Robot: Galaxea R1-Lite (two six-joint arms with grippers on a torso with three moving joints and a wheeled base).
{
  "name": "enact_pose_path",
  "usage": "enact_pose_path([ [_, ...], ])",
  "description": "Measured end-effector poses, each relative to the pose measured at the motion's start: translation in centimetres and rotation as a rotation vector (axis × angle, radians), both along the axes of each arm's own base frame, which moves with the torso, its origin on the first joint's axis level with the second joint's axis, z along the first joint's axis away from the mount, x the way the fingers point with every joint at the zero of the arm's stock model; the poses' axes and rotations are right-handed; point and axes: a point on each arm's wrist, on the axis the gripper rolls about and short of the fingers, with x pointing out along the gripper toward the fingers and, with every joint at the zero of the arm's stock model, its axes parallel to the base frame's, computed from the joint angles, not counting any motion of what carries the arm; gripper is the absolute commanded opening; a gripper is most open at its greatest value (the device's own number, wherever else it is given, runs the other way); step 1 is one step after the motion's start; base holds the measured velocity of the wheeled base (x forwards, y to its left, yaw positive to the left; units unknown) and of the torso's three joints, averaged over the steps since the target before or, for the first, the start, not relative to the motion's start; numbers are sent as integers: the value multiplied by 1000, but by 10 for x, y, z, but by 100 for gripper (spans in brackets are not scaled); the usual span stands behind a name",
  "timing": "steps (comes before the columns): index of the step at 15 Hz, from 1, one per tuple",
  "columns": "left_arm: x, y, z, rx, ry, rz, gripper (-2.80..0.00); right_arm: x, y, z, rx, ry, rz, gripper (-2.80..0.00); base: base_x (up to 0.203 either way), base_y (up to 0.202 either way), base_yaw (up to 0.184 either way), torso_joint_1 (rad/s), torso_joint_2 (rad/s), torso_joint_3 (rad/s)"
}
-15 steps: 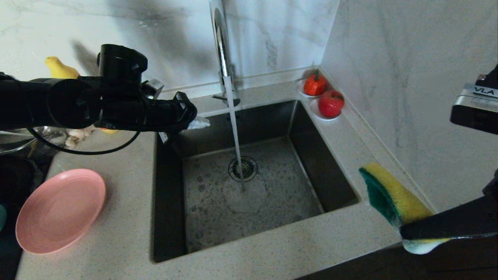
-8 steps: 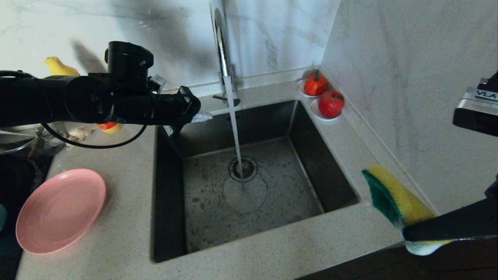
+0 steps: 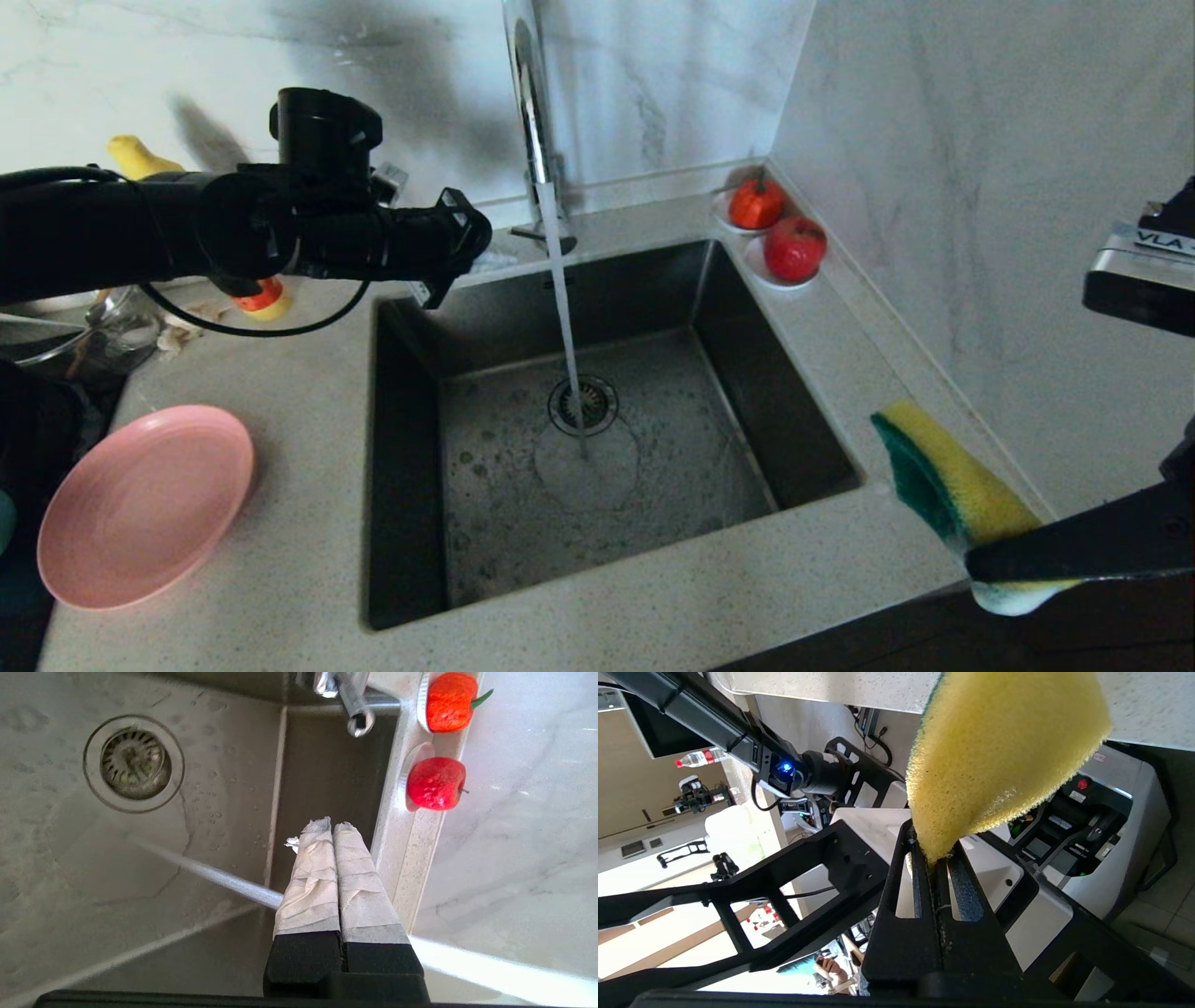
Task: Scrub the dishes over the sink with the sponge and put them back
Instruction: Turn off the faucet
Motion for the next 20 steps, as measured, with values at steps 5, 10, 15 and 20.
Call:
enact_pose_path([
  [5, 10, -2, 1, -1, -25, 11, -280, 1, 0, -2, -5, 6, -6, -280, 0, 0, 0, 0, 0, 0],
  [10, 17, -3, -4, 8, -38, 44, -280, 2, -1, -3, -8, 11, -9, -280, 0, 0, 0, 0, 0, 0],
  [15, 21, -2, -2, 10, -86, 94, -280, 2, 0, -10, -25, 34, -8, -280, 0, 0, 0, 0, 0, 0],
  [20, 28, -3, -3, 9, -135, 149, -280, 7, 3, -14, 17, -11, -14, -280, 0, 0, 0, 0, 0, 0],
])
